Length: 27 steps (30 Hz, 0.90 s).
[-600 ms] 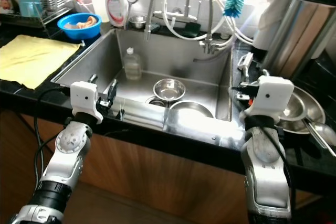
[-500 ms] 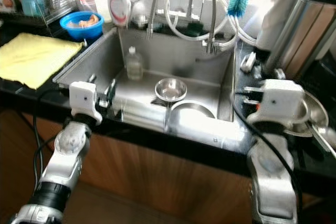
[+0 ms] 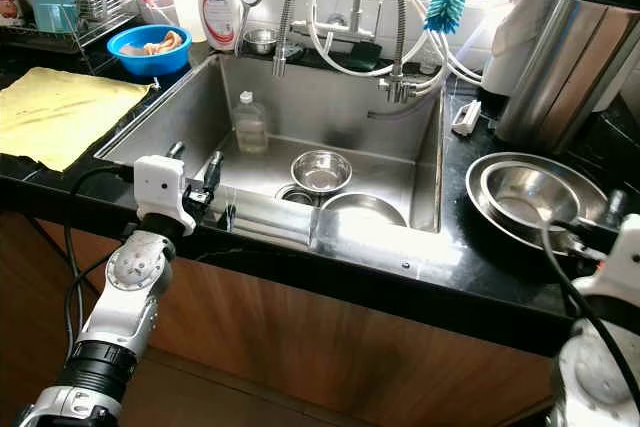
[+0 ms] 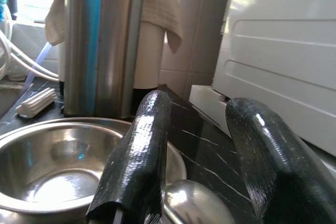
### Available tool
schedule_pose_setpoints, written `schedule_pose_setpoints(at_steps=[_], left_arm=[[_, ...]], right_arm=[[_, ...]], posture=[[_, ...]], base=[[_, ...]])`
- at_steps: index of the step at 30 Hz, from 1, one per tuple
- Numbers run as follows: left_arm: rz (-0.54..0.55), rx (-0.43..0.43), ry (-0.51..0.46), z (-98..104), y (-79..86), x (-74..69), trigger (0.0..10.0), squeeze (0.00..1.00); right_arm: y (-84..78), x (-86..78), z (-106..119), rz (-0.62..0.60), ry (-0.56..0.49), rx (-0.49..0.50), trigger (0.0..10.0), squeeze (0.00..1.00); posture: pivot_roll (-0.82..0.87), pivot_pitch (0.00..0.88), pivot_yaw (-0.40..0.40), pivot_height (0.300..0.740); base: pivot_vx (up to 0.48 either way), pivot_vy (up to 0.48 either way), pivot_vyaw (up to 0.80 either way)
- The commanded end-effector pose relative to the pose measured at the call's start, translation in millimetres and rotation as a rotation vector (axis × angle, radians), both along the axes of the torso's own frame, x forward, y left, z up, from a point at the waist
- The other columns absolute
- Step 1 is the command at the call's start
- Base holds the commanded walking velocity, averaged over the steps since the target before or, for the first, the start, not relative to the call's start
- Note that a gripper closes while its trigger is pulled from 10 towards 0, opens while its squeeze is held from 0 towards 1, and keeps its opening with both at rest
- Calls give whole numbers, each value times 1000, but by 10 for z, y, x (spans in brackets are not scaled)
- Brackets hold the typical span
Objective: Kitchen organization
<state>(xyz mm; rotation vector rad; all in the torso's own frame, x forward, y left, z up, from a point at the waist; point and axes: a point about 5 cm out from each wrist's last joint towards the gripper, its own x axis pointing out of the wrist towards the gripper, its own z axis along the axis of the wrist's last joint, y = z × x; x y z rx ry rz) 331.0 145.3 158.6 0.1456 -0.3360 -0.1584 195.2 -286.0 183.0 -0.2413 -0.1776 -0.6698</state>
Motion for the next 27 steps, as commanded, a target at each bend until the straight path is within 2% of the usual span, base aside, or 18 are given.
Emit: schedule_pose_setpoints(at_steps=[1, 6, 7, 8, 9, 15, 19, 24, 27], left_arm=[[-1, 0, -7, 12, 14, 12, 10000, 0], [-12, 5, -2, -2, -12, 21, 10000, 0], [-13, 4, -2, 1, -11, 24, 10000, 0], [-13, 3, -2, 2, -10, 27, 10000, 0], [-13, 4, -3, 4, -9, 28, 10000, 0], [-11, 8, -1, 1, 8, 28, 10000, 0], [-9, 13, 1, -7, 22, 25, 10000, 0], [-10, 13, 0, -7, 14, 26, 10000, 0], [-24, 36, -8, -3, -16, 20, 10000, 0]], right_arm=[[6, -86, 56, -9, -28, 5, 10000, 1000], [16, -156, 63, -49, -30, 0, 10000, 1000], [20, -159, 61, -55, -27, 4, 10000, 894], [26, -164, 58, -60, -19, 6, 10000, 376], [35, -172, 54, -64, -15, 8, 10000, 0], [39, -234, -73, -129, 7, 93, 10000, 0], [-23, -230, -192, -222, 13, 274, 10000, 0], [4, -166, -179, -189, 10, 281, 10000, 0], [15, -125, -228, -197, 35, 340, 10000, 0]], posture=[[-50, 0, -12, 740], [-55, 0, -7, 740], [-56, 0, -7, 740], [-56, 0, -7, 740], [-56, 0, -7, 740], [-48, 0, -6, 740], [-48, 0, -5, 740], [-42, 0, -7, 740], [-39, 0, -8, 740]], base=[[0, 0, 0], [0, 0, 0], [0, 0, 0], [0, 0, 0], [0, 0, 0], [0, 0, 0], [0, 0, 0], [0, 0, 0], [0, 0, 0]])
